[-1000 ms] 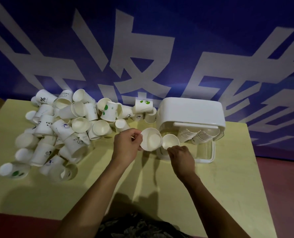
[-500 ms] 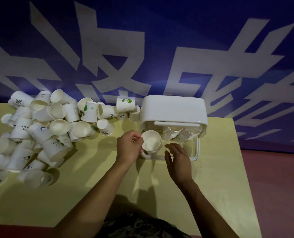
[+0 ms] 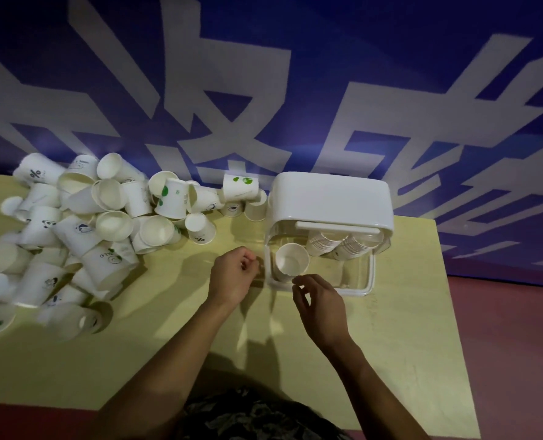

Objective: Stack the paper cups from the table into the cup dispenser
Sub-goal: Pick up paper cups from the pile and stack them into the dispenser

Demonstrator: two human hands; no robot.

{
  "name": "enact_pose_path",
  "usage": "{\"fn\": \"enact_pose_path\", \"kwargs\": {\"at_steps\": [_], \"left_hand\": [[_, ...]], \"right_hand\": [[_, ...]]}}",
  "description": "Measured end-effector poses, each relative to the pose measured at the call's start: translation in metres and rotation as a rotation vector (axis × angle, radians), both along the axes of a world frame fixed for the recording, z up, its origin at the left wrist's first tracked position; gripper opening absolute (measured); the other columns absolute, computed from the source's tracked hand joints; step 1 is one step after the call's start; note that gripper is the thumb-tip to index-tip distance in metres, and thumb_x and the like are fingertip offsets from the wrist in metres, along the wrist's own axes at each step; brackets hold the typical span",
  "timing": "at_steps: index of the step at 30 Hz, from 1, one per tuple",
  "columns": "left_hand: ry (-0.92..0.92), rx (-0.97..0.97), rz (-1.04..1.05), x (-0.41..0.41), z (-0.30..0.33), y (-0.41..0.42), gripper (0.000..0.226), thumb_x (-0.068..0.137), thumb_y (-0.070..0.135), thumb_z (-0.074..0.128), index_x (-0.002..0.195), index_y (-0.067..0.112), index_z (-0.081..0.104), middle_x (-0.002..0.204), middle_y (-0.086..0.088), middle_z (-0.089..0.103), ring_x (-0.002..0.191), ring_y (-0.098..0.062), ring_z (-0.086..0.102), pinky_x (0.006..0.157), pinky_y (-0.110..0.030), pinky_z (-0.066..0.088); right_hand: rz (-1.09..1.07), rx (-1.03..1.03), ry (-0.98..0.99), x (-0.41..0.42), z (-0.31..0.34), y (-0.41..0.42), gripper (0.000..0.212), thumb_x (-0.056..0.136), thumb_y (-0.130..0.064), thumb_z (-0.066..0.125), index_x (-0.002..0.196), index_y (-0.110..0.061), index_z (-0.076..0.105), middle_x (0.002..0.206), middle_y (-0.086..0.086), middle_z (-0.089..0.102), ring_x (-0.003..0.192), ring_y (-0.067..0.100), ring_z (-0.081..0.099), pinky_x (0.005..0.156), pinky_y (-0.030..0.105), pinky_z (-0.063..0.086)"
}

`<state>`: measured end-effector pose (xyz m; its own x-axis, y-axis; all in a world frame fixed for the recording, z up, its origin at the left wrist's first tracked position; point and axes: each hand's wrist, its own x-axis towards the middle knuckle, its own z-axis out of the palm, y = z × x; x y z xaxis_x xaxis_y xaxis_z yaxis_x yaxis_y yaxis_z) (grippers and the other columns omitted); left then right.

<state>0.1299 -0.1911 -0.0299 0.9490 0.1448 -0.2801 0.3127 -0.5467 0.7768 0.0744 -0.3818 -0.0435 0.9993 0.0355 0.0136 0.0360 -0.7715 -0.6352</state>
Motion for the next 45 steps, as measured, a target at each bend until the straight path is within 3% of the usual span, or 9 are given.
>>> {"fn": "enact_pose_path", "kwargs": {"at_steps": [3, 7, 12, 18, 31, 34, 38, 40, 45], "left_hand": [[-0.038, 0.19, -0.024, -0.009, 0.004, 0.046, 0.005, 0.084, 0.016, 0.066, 0.089, 0.016, 0.067, 0.081, 0.006, 0.065, 0.07, -0.012, 0.061, 0.063, -0.024, 0.045], [-0.053, 0.327, 0.012, -0.011, 0.001, 0.109, 0.019, 0.084, 0.018, 0.065, 0.102, 0.014, 0.067, 0.096, -0.003, 0.065, 0.083, -0.022, 0.062, 0.071, -0.032, 0.05], [-0.048, 0.426, -0.036, 0.005, -0.01, 0.165, 0.03, 0.086, 0.02, 0.062, 0.115, 0.013, 0.063, 0.11, -0.007, 0.063, 0.101, -0.028, 0.059, 0.081, -0.037, 0.05], [0.005, 0.495, -0.182, 0.032, -0.026, 0.194, 0.036, 0.091, 0.027, 0.057, 0.124, 0.014, 0.057, 0.125, -0.003, 0.055, 0.115, -0.026, 0.049, 0.088, -0.039, 0.048], [0.011, 0.615, -0.372, 0.079, -0.04, 0.226, 0.017, 0.094, 0.026, 0.053, 0.102, 0.019, 0.066, 0.099, -0.001, 0.067, 0.093, -0.021, 0.058, 0.064, -0.029, 0.043], [-0.033, 0.535, -0.314, 0.078, -0.037, 0.23, 0.016, 0.093, 0.028, 0.056, 0.095, 0.018, 0.068, 0.092, -0.001, 0.068, 0.083, -0.019, 0.059, 0.06, -0.026, 0.04], [-0.113, 0.465, -0.288, 0.074, -0.033, 0.23, 0.029, 0.094, 0.024, 0.052, 0.121, 0.022, 0.062, 0.102, -0.005, 0.069, 0.091, -0.022, 0.063, 0.071, -0.031, 0.052], [-0.108, 0.452, -0.267, 0.071, -0.028, 0.229, 0.027, 0.091, 0.02, 0.053, 0.115, 0.018, 0.065, 0.099, -0.007, 0.068, 0.089, -0.023, 0.062, 0.072, -0.032, 0.051], [-0.12, 0.431, -0.236, 0.059, -0.013, 0.224, 0.007, 0.083, 0.013, 0.06, 0.085, 0.011, 0.066, 0.085, -0.006, 0.065, 0.08, -0.022, 0.057, 0.063, -0.028, 0.039]], "right_hand": [[0.083, 0.009, 0.014, 0.004, -0.001, 0.034, 0.007, 0.093, -0.028, 0.06, 0.094, -0.025, 0.066, 0.089, -0.009, 0.064, 0.072, 0.012, 0.061, 0.057, 0.031, 0.049], [0.166, 0.005, 0.121, 0.018, -0.007, 0.084, 0.014, 0.093, -0.031, 0.059, 0.099, -0.024, 0.069, 0.093, -0.006, 0.067, 0.072, 0.013, 0.064, 0.061, 0.033, 0.052], [0.207, -0.064, 0.233, 0.041, -0.012, 0.14, 0.024, 0.093, -0.03, 0.059, 0.112, -0.019, 0.068, 0.108, -0.001, 0.069, 0.086, 0.019, 0.068, 0.071, 0.031, 0.052], [0.18, -0.106, 0.302, 0.078, -0.02, 0.192, 0.033, 0.091, -0.026, 0.06, 0.123, -0.017, 0.061, 0.123, 0.002, 0.06, 0.097, 0.026, 0.065, 0.077, 0.039, 0.054], [-0.175, -0.025, 0.424, 0.158, -0.051, 0.259, 0.061, 0.082, -0.032, 0.072, 0.133, -0.011, 0.045, 0.134, 0.01, 0.05, 0.119, 0.032, 0.05, 0.097, 0.044, 0.046], [-0.236, -0.037, 0.459, 0.163, -0.059, 0.266, 0.057, 0.08, -0.041, 0.071, 0.124, -0.013, 0.049, 0.126, 0.008, 0.055, 0.112, 0.032, 0.055, 0.09, 0.047, 0.05], [-0.276, -0.082, 0.442, 0.157, -0.053, 0.268, 0.052, 0.075, -0.047, 0.066, 0.111, -0.015, 0.046, 0.116, 0.005, 0.057, 0.102, 0.03, 0.058, 0.081, 0.046, 0.053], [-0.268, -0.097, 0.458, 0.147, -0.05, 0.262, 0.051, 0.072, -0.042, 0.069, 0.107, -0.018, 0.041, 0.113, 0.004, 0.056, 0.099, 0.029, 0.058, 0.079, 0.046, 0.053], [-0.066, -0.365, 0.525, 0.11, -0.05, 0.228, 0.087, 0.072, -0.037, 0.076, 0.141, -0.031, 0.023, 0.127, 0.009, 0.047, 0.113, 0.033, 0.052, 0.093, 0.05, 0.047]]}}
